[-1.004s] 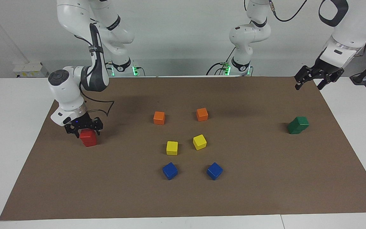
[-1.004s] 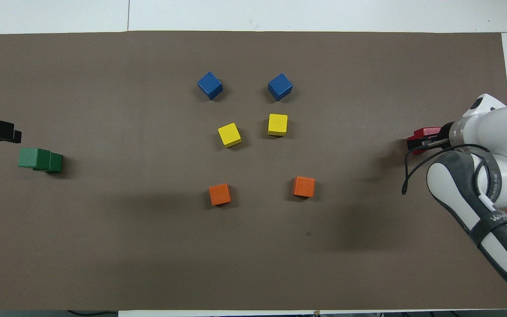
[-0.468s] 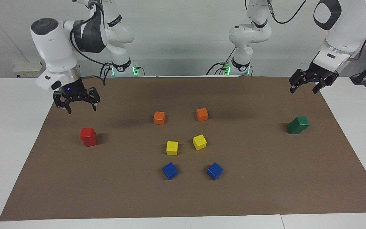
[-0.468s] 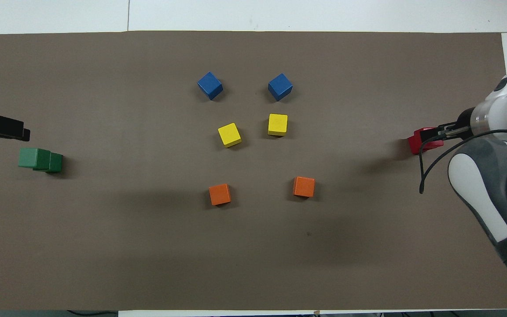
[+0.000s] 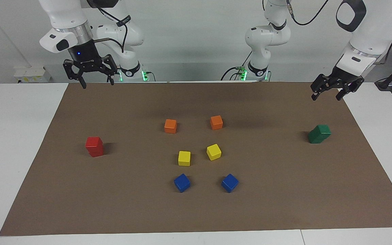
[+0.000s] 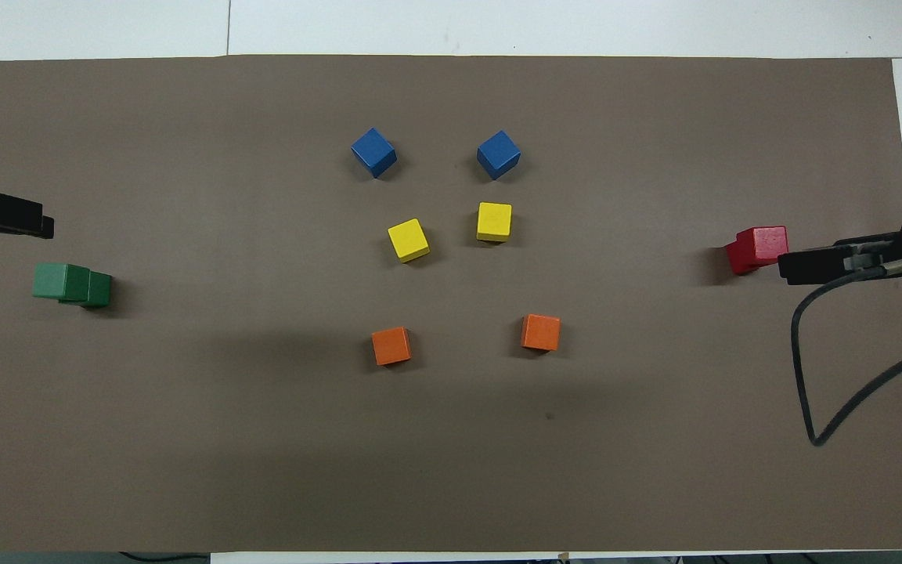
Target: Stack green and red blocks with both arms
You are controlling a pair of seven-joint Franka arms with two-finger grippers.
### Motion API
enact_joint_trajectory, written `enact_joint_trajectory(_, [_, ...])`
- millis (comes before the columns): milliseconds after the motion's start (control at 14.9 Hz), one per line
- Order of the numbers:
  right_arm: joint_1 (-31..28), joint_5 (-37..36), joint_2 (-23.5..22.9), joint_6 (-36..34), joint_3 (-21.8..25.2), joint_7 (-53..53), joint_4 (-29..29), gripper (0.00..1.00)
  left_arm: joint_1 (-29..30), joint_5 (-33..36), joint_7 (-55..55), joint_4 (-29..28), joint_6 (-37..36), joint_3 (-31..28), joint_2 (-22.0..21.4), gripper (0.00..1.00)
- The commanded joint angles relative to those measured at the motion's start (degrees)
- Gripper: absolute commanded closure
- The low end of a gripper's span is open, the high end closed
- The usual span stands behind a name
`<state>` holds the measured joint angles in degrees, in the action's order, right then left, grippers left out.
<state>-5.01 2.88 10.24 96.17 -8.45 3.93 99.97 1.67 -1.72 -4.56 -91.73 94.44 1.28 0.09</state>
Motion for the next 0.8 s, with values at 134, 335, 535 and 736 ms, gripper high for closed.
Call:
enact_joint_trajectory(134, [-1.32,-0.15,-4.34,-2.92,-0.16,-0.5,-3.98,0.0,-0.79,2.07,0.78,1.2,-2.67,-0.84,0.44,0.0])
enact_joint_trajectory(335, [-1.06,-0.15,-5.05,-3.1,-0.16,-0.5,-4.87,0.0,-0.7,2.07,0.78,1.2,-4.44,-0.93,0.35,0.0])
enact_joint_trajectory(535, [4.27,-0.41,-6.19,-4.94,4.12,-0.59,-6.97,0.0,-0.61,2.07,0.78,1.29,-4.35,-0.93,0.26,0.0])
enact_joint_trajectory(736, [6.94,-0.86,-7.6,-6.34,7.84,-0.59,-8.82,0.0,-0.44,2.07,0.78,1.29,-4.27,-0.84,0.26,0.0])
